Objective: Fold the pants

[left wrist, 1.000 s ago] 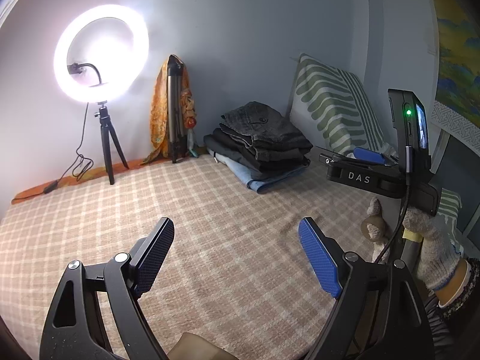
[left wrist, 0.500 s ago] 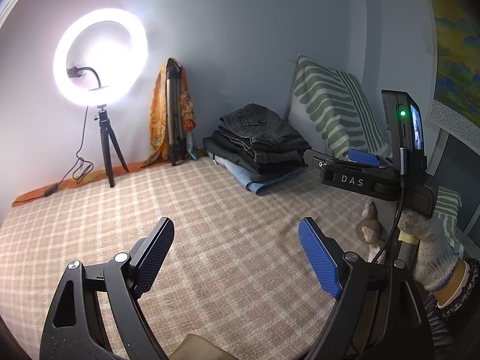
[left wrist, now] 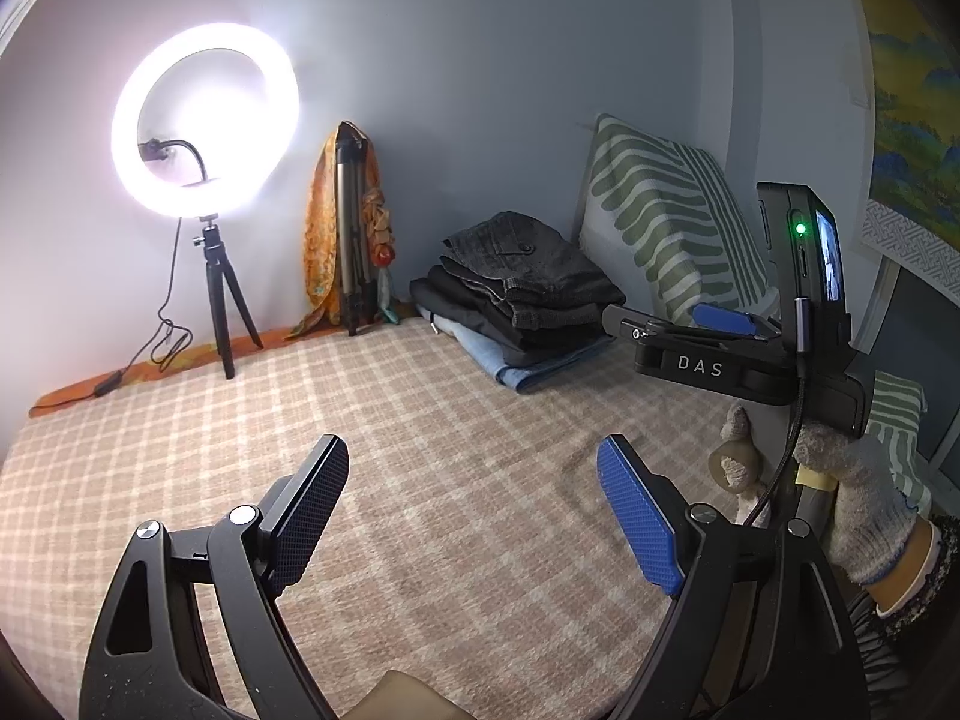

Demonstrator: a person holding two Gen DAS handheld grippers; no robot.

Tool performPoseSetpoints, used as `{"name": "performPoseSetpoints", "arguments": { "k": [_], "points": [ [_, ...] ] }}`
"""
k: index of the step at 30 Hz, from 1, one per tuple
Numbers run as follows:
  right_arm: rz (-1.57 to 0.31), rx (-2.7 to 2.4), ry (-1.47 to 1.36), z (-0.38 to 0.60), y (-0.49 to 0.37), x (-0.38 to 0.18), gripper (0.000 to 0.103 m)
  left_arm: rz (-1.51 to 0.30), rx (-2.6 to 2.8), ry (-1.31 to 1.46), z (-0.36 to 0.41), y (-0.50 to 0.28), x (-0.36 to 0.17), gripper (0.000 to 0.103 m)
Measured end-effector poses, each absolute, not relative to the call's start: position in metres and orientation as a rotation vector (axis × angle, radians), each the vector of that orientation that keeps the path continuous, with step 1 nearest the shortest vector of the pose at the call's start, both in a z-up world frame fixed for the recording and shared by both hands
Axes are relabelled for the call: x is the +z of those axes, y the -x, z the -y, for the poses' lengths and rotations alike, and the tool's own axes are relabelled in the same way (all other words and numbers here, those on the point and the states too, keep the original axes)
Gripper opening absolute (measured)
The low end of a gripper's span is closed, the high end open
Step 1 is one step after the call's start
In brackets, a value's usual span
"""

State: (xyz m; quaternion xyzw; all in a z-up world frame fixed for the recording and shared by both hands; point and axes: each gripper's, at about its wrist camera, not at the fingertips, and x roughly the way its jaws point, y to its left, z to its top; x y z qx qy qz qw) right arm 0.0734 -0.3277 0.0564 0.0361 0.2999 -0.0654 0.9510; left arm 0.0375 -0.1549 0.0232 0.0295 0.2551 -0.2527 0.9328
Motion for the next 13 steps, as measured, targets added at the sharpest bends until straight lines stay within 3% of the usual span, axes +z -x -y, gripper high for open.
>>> {"name": "performPoseSetpoints", "arguments": {
  "k": [13],
  "points": [
    [-0.619, -0.128, -0.083, 0.3271, -0.0748, 0.0545, 0.103, -0.5, -0.507, -0.061, 0.1521, -0.0358, 0.0235, 0.085]
  ]
}}
